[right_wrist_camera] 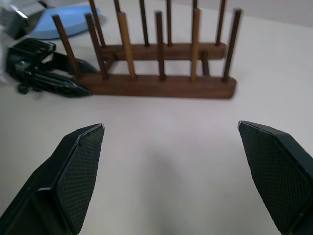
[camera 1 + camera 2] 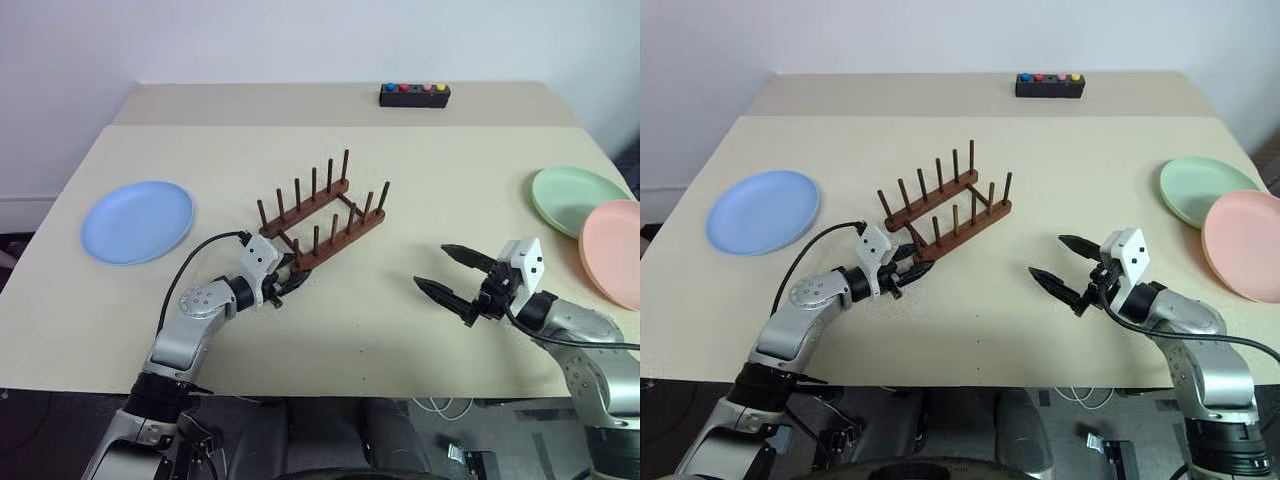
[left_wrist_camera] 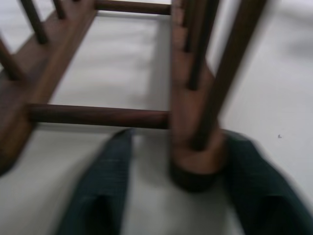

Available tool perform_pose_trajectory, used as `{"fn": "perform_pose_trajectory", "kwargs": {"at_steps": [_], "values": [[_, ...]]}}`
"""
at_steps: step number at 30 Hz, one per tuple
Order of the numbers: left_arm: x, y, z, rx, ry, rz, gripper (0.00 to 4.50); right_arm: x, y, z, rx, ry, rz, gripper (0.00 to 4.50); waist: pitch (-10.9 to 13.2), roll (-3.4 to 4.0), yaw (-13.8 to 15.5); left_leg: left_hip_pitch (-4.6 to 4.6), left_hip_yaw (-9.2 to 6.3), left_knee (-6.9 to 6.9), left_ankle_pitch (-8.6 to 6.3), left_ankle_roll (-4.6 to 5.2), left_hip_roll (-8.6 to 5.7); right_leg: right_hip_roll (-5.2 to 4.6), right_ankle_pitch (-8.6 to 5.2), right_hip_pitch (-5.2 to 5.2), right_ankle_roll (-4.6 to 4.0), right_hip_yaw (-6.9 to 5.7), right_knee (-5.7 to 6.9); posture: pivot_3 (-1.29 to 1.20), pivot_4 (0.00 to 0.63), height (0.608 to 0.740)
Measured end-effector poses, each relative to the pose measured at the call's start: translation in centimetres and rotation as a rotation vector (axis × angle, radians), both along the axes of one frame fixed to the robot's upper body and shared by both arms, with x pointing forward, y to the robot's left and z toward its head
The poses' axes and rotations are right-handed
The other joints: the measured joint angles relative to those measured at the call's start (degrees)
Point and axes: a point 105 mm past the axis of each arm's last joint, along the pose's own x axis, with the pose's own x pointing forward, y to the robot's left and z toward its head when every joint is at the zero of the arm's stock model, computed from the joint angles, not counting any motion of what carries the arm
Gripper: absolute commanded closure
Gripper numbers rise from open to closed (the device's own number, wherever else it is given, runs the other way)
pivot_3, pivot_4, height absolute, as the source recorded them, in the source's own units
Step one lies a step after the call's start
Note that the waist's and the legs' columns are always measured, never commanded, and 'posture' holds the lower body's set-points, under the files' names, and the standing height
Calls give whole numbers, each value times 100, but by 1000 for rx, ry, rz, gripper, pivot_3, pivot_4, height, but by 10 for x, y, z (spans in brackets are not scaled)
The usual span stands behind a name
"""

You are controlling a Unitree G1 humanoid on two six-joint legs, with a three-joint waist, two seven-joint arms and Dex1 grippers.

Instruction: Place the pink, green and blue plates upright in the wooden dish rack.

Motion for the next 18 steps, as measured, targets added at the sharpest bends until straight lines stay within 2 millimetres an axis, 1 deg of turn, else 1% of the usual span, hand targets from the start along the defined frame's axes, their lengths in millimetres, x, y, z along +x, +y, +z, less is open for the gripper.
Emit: {"fn": "perform_pose_trajectory", "kwargs": {"at_steps": [1, 5, 8, 12, 15, 18], "values": [[1, -2, 3, 3, -19, -12, 3731, 0, 0, 0, 0, 1, -5, 0, 0, 0, 2, 0, -1, 0, 0, 0, 0, 1, 0, 0, 0, 0, 0, 0, 150, 734], [3, -6, 1, 31, -29, -63, 3717, -4, -2, -4, -4, 18, -23, 0, -2, 3, 31, 1, -1, 2, 0, 0, -1, 0, -1, 4, -1, -1, -1, 0, 150, 734], [6, -13, 2, 41, -23, -144, 3717, -9, -3, -6, -21, 36, -26, 0, -2, 3, 55, -1, -1, 9, 0, 0, -3, -1, -8, 7, -14, -2, -2, 0, 150, 734], [5, -30, 6, 41, -17, -294, 3717, -13, -7, -7, -38, 54, -41, 0, -1, 2, 24, -2, -1, 3, 0, 0, -2, -2, -5, 6, -7, -2, -4, 0, 150, 734], [18, -46, 9, 93, -20, -413, 3717, -14, -6, -9, -48, 62, -54, 0, 0, 0, 70, -5, -11, 9, 1, 0, -4, 2, -2, 6, -3, -14, -1, 0, 150, 734], [28, -63, 10, 133, -42, -494, 3717, -17, 1, -5, -56, 50, -57, 0, 3, -6, 21, -12, -10, 6, 0, 1, -4, -1, 1, 4, 5, -13, -11, 0, 150, 734]]}}
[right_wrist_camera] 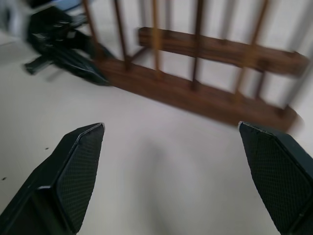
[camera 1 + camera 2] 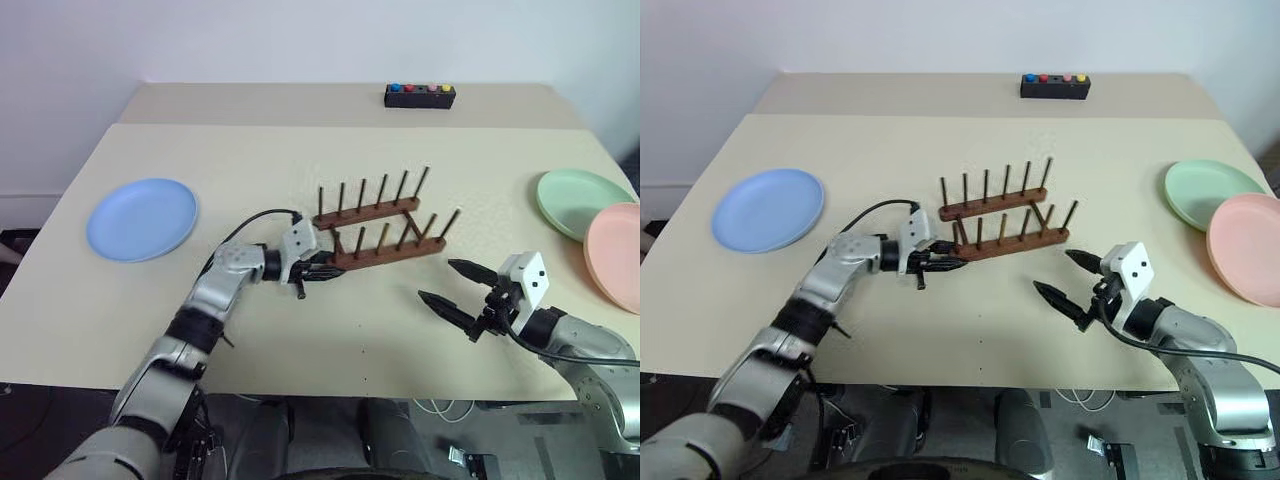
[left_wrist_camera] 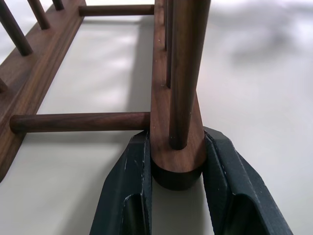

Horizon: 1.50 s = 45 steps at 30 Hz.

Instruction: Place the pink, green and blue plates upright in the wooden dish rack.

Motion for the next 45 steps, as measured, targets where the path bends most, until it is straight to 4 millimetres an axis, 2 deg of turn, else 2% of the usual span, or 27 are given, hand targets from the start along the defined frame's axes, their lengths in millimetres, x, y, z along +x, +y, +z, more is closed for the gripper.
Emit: {"fn": "perform_pose_trajectory", "kwargs": {"at_steps": [8, 10, 11, 15, 16, 22, 24, 25, 27, 28, 32, 33, 36, 39, 45], "values": [[11, -12, 0, 36, -30, -91, 3717, -1, 5, 4, -15, 3, -47, 0, 7, -12, -14, -4, -2, -6, -2, 3, 0, 2, 0, -14, 4, 0, 10, 0, 150, 734], [13, -12, 0, 41, -26, -95, 2670, -1, 7, 7, -17, -1, -53, 0, 8, -14, -13, -4, -2, -2, -2, 3, 0, 1, 0, -10, 4, 0, 9, 0, 150, 734], [14, -11, -1, 41, -24, -88, 2328, -1, 7, 8, -19, -2, -55, 0, 8, -14, -13, -4, -2, -2, -2, 3, 0, 1, 0, -10, 5, 0, 9, 0, 150, 734], [20, -6, 0, 23, -28, -54, 192, -3, 6, 5, -18, 12, -63, 0, 8, -14, -16, -3, -3, -7, -2, 3, 1, 2, -1, -11, 7, 0, 10, 0, 150, 734], [21, -5, 1, 17, -30, -38, 47, -4, 6, 4, -18, 18, -65, 0, 8, -14, -17, -4, -3, -8, -2, 3, 1, 1, -2, -13, 7, 0, 10, 0, 150, 734], [17, 16, -2, -58, -21, 61, 47, -8, 0, -2, -37, 35, -88, 0, 7, -12, -49, 0, -3, -9, -2, 3, 2, 1, -1, -13, 6, 0, 14, 0, 150, 734], [8, 29, -5, -91, 1, 107, 0, -7, -5, -3, -65, 27, -107, 539, 5, -9, -67, 3, -2, -13, -2, 3, 4, 1, -1, -12, 5, 3, 15, 0, 150, 734], [1, 35, -6, -106, 11, 129, 559, -7, -10, -6, -87, 27, -127, 883, 4, -9, -71, 6, -2, -15, -2, 3, 5, 1, -1, -12, 5, 3, 15, 0, 150, 734], [-10, 44, -7, -124, 33, 162, 1329, -4, -20, -13, -113, 42, -166, 1812, 3, -6, -45, 8, -3, -12, -2, 3, 5, 1, -1, -8, 4, 2, 17, 0, 150, 734], [-15, 46, -9, -126, 46, 171, 1858, -3, -23, -16, -122, 48, -175, 2375, 2, -4, -36, 9, -2, -10, -2, 3, 5, 1, -1, -6, 4, 2, 17, 0, 150, 734], [-35, 42, -12, -103, 70, 178, 3953, 5, -28, -26, -168, 46, -187, 4480, 1, -4, -15, 12, -2, -2, -2, 3, 4, 1, -2, 4, 2, 2, 13, 0, 150, 734], [-39, 37, -13, -98, 71, 172, 4365, 8, -30, -29, -183, 43, -191, 4500, 1, -4, -5, 11, -2, -1, -2, 3, 3, -1, -2, 5, 2, 2, 13, 0, 150, 734], [-43, 24, -14, -83, 63, 164, 4365, 16, -33, -33, -216, 32, -195, 4500, 1, -4, 5, 11, -2, -1, -2, 3, 2, 0, -2, 5, 2, 2, 13, 0, 150, 734], [-36, 8, -13, -50, -5, 187, 4365, 28, -39, -44, -272, 20, -213, 4500, 0, -6, -10, 13, -1, 1, -1, 2, 0, 0, -1, 7, 3, 2, 12, 0, 150, 734], [-19, -14, -11, -43, -76, 277, 4365, 56, -47, -42, -345, -70, -258, 4500, -2, -8, -20, 20, -2, 6, -1, 2, 1, 1, 1, 15, 2, 2, 13, 0, 150, 734]]}}
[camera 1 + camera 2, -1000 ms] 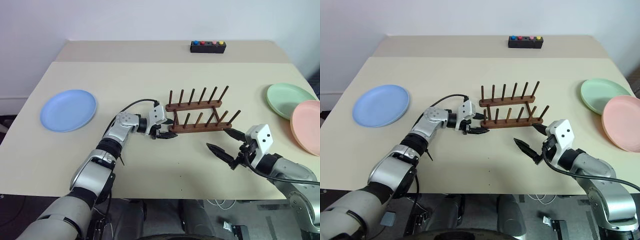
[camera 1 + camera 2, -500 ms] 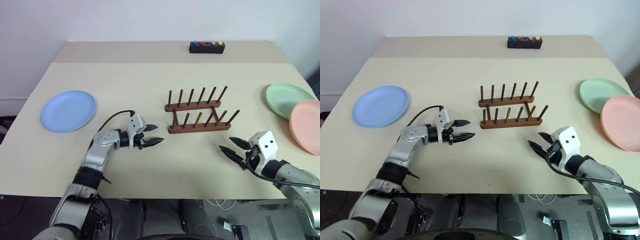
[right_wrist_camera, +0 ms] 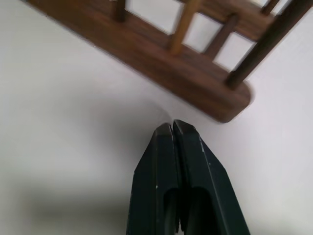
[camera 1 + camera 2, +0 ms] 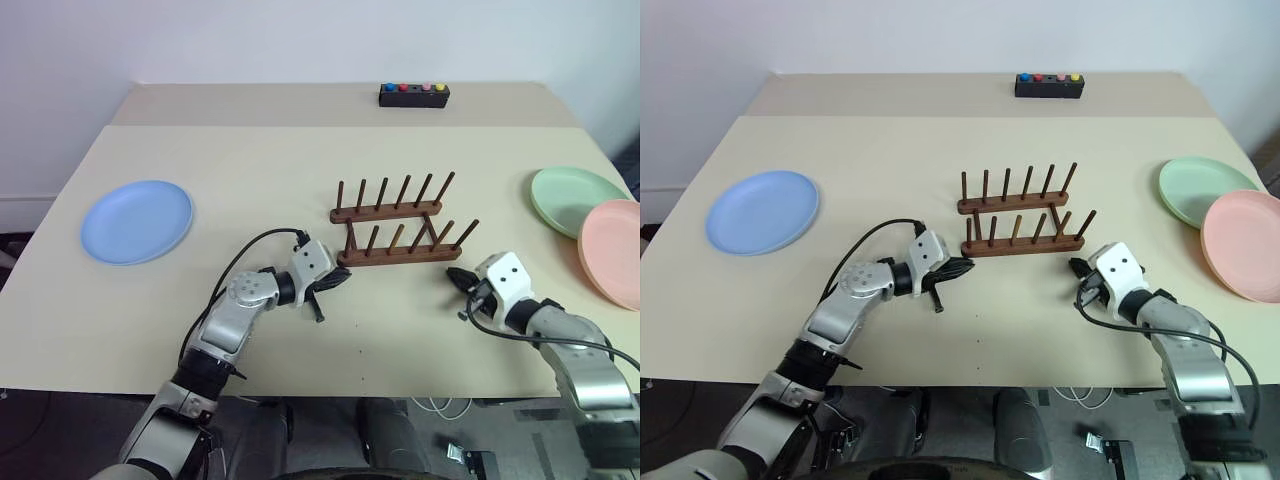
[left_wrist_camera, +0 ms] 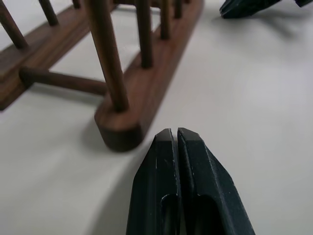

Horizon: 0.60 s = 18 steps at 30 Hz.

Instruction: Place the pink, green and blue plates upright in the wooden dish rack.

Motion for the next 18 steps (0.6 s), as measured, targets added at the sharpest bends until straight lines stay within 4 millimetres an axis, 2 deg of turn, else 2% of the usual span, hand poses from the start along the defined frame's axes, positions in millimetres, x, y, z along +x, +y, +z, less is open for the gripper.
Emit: {"fn": "perform_pose_trajectory", "kwargs": {"at_steps": [7, 18], "values": [[14, -5, 2, -19, -36, 106, 4365, 16, 4, 0, -42, -50, -1, 4500, -5, -1, -1, 5, -1, 1, 1, -1, 0, 0, 1, 5, 0, 0, 2, 0, 150, 734], [18, -2, 3, -18, -53, 118, 4365, 24, 9, 2, -49, -74, 3, 4500, -6, 1, -14, 7, -1, 0, 1, -2, 0, 1, 2, 5, 0, 0, 3, 0, 150, 734]]}}
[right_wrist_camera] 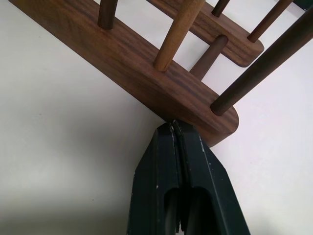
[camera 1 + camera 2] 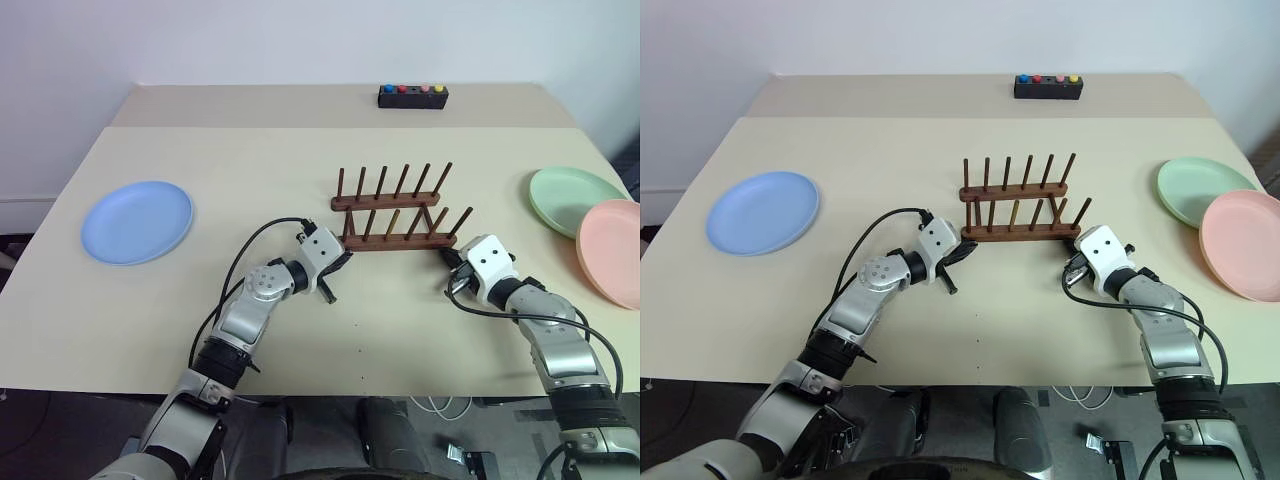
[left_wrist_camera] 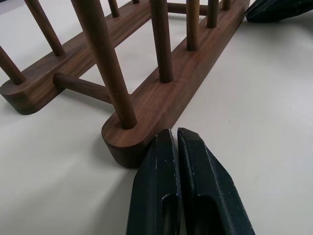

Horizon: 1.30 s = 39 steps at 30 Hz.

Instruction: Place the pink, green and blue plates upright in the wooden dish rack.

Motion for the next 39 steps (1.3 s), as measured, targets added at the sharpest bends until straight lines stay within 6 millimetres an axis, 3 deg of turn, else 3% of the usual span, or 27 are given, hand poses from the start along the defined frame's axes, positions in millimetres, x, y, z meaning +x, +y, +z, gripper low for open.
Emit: {"fn": "perform_pose_trajectory", "kwargs": {"at_steps": [7, 13, 23, 26, 31, 34, 39], "values": [[4, 2, 1, -4, -26, 27, 4365, 1, 1, 0, -4, -8, -7, 4500, 0, 0, -2, 0, 0, 0, 0, 0, 0, 0, 0, 0, 0, 0, 0, 0, 150, 734], [16, 18, 5, -16, -35, 106, 4365, -1, 3, 0, -8, -12, -5, 4500, 0, 0, -11, 0, 0, -7, 0, 0, 0, 1, -1, -4, 1, 0, -1, 0, 150, 734], [-2, 11, 2, -49, 4, 4, 4365, -14, 4, 1, -19, 19, 40, 4500, 1, 1, 3, -7, 0, -9, 0, 0, 0, 0, -1, -9, 1, 0, -3, 0, 150, 734], [-18, 8, 6, -78, 28, -80, 4408, -32, -11, 7, 15, 86, 41, 3686, 6, 10, 32, -19, -1, -8, 0, 0, -1, -4, -2, -18, 2, 0, -4, 0, 150, 734], [-42, 8, 13, -124, 76, -218, 4408, -50, -79, 55, -66, 62, -119, 1363, 5, 9, 11, -13, 1, -8, 0, 0, 0, -2, -5, -14, -4, 0, -5, 0, 150, 734], [-51, 0, 15, -133, 93, -285, 4408, -52, -98, 71, -84, 27, -203, 20, 5, 9, 1, -12, 2, -7, 0, 0, 0, -1, -11, -13, -15, 1, -5, 0, 150, 734], [-59, -7, 18, -170, 117, -353, 4408, -56, -137, 63, -107, 66, -394, 20, 5, 10, 16, -15, 3, -8, 0, 0, 0, -3, -11, -15, -14, 1, -6, 0, 150, 734]]}}
